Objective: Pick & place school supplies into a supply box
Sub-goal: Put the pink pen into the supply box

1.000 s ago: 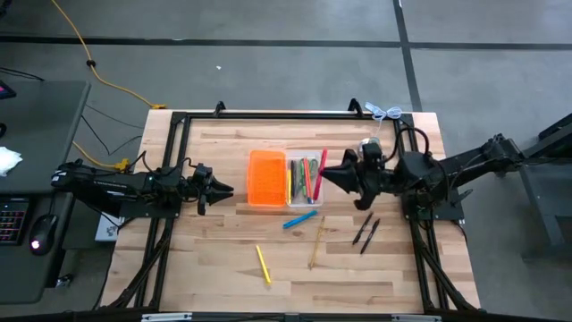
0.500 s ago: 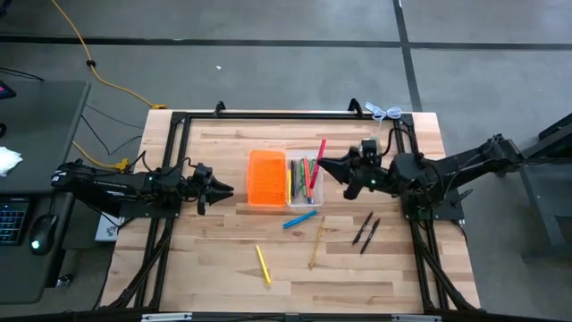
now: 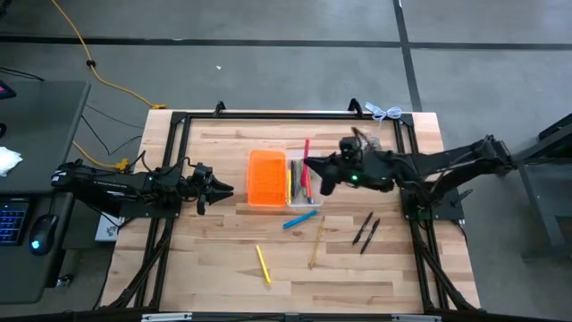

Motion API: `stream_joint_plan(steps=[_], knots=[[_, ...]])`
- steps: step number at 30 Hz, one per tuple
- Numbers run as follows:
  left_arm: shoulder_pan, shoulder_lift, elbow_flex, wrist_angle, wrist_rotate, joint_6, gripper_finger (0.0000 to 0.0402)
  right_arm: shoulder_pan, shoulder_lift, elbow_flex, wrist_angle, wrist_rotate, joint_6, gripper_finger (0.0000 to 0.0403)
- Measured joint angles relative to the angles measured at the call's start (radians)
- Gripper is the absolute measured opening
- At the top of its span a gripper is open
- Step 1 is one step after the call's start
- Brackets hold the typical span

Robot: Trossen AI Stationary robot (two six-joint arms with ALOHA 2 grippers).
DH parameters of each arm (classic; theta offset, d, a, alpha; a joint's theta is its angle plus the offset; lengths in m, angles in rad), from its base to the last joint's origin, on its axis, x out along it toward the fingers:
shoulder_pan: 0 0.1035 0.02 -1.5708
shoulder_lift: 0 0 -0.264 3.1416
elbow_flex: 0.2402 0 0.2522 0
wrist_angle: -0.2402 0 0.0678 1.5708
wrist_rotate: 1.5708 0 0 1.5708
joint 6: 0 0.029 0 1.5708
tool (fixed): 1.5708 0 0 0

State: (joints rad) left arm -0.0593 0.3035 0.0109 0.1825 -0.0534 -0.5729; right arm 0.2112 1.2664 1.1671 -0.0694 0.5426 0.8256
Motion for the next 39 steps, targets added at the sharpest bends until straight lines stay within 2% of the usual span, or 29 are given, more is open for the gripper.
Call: stream_joint_plan(steps=[8, 16, 28, 39], knots=[[0.0, 0.0, 0.0, -0.002, 0.0, 0.011, 0.0145, -0.043, 0.125, 0.179, -0.262, -0.01, 0.086, 0.0], [0.0, 0.0, 0.0, -0.006, 0.0, 0.019, 0.0145, -0.099, 0.271, 0.314, -0.455, -0.092, 0.119, 0.0], [0.0, 0.0, 0.0, -0.009, 0.0, 0.019, 0.0145, -0.185, 0.351, 0.324, -0.74, -0.131, 0.3, 0.0], [0.0, 0.0, 0.0, -0.016, -0.005, 0.02, 0.0145, -0.244, 0.495, 0.324, -0.757, -0.219, 0.322, 0.0002]])
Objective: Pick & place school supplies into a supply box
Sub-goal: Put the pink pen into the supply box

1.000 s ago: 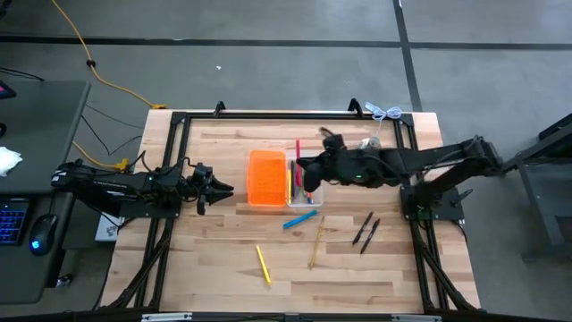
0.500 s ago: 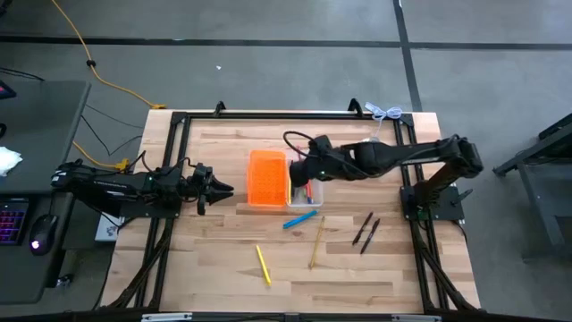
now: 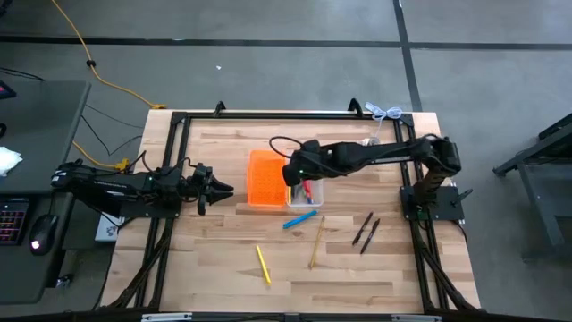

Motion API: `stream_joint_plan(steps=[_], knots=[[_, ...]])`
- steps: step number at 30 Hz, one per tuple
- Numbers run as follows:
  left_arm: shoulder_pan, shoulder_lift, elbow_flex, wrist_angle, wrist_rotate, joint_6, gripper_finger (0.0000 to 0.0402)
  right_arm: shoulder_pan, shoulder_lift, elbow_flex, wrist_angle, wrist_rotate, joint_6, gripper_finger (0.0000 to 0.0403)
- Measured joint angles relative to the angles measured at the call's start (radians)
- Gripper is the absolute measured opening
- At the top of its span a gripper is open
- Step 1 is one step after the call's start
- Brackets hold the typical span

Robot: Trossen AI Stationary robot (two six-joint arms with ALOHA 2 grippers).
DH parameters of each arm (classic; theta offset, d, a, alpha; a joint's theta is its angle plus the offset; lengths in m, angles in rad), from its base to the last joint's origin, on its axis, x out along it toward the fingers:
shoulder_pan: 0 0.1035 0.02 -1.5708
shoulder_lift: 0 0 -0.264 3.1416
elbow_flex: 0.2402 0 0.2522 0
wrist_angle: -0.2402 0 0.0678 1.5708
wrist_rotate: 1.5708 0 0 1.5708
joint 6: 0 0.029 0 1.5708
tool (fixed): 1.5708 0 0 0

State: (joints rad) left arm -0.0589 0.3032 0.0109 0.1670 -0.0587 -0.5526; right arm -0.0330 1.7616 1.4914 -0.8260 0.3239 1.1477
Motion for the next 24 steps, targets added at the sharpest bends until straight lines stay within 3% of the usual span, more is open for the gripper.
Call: stream_joint_plan(steps=[24], knots=[[0.0, 0.0, 0.0, -0.012, -0.002, 0.002, 0.0145, -0.092, 0.185, 0.0, 0.065, -0.061, -0.075, 0.0009]])
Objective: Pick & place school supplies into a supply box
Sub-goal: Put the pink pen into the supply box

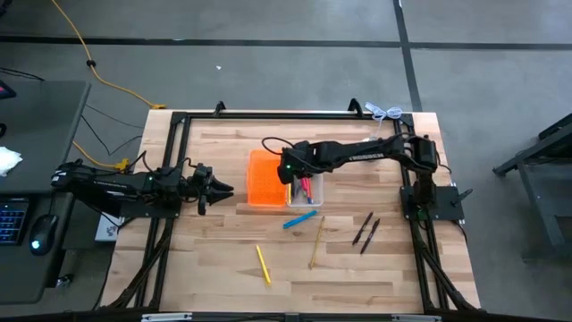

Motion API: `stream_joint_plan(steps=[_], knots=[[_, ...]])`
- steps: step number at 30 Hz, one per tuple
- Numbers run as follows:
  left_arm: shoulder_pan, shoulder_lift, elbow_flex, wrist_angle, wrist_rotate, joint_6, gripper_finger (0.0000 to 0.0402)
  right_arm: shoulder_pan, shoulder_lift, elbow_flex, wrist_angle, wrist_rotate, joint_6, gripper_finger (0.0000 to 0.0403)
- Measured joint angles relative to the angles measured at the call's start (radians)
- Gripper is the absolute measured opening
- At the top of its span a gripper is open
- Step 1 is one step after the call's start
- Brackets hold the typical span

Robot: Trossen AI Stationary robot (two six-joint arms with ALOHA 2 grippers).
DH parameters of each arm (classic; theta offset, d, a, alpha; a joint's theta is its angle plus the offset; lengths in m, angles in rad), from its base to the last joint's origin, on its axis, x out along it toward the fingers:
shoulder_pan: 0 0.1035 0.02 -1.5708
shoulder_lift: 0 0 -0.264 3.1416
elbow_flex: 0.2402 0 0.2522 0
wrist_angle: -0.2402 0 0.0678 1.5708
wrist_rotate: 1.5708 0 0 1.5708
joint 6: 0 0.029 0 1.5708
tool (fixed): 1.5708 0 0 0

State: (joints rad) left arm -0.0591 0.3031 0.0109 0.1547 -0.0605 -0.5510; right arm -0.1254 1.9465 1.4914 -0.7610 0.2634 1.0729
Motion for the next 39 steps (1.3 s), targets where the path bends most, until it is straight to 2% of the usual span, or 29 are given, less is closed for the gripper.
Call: stream_joint_plan(steps=[17, 34, 39], knots=[[0.0, 0.0, 0.0, 0.001, -0.001, 0.005, 0.0145, -0.018, 0.039, -0.001, 0.018, -0.057, -0.001, 0.0011], [0.0, 0.0, 0.0, 0.001, 0.002, -0.003, 0.0145, -0.026, 0.103, 0.0, 0.027, -0.07, -0.045, 0.0012], [0.0, 0.0, 0.0, 0.001, 0.002, -0.003, 0.0145, -0.026, 0.103, 0.0, 0.031, -0.065, -0.06, 0.0025]])
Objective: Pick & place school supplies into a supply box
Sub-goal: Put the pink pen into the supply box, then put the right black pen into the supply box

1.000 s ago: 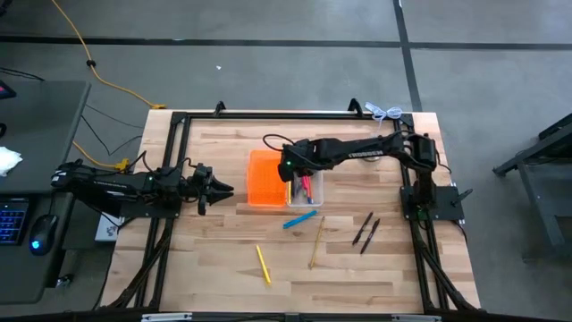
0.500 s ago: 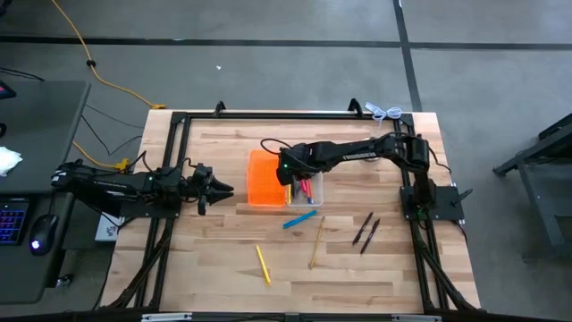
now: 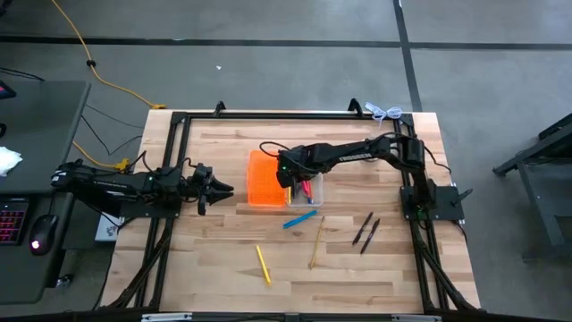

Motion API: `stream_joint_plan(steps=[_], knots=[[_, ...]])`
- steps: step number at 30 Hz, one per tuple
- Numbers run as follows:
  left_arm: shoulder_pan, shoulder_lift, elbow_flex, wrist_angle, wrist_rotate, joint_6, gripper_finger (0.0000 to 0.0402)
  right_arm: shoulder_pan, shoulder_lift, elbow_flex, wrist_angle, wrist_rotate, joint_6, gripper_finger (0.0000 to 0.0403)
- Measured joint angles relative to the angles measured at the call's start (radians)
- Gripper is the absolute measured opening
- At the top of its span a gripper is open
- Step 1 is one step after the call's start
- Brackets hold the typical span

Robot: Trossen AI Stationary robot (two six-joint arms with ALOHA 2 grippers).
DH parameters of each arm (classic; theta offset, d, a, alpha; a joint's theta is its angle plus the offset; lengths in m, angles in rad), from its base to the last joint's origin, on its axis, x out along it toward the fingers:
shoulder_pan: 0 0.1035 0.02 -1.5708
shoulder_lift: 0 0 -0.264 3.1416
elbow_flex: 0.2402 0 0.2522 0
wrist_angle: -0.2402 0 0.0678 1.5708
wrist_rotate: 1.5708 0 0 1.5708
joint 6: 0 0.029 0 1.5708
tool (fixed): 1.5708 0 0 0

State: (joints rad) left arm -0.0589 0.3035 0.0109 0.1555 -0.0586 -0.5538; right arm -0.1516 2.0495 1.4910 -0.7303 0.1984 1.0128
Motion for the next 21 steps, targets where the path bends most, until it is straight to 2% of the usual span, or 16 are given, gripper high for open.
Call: stream_joint_plan(steps=[9, 12, 16, 21], knots=[[0.0, 0.0, 0.0, 0.0, 0.0, 0.0, 0.0145, 0.0, 0.0, 0.0, 0.014, -0.027, -0.028, 0.01], [0.0, 0.0, 0.0, 0.0, 0.0, 0.0, 0.0145, -0.006, -0.002, 0.0, 0.014, -0.079, -0.051, 0.0121], [0.0, 0.0, 0.0, 0.0, 0.0, 0.0, 0.0145, -0.021, -0.012, 0.0, 0.01, -0.145, -0.072, 0.0134], [0.0, 0.0, 0.0, 0.002, -0.001, 0.0, 0.0145, -0.033, -0.043, 0.0, 0.002, -0.154, -0.095, 0.0133]])
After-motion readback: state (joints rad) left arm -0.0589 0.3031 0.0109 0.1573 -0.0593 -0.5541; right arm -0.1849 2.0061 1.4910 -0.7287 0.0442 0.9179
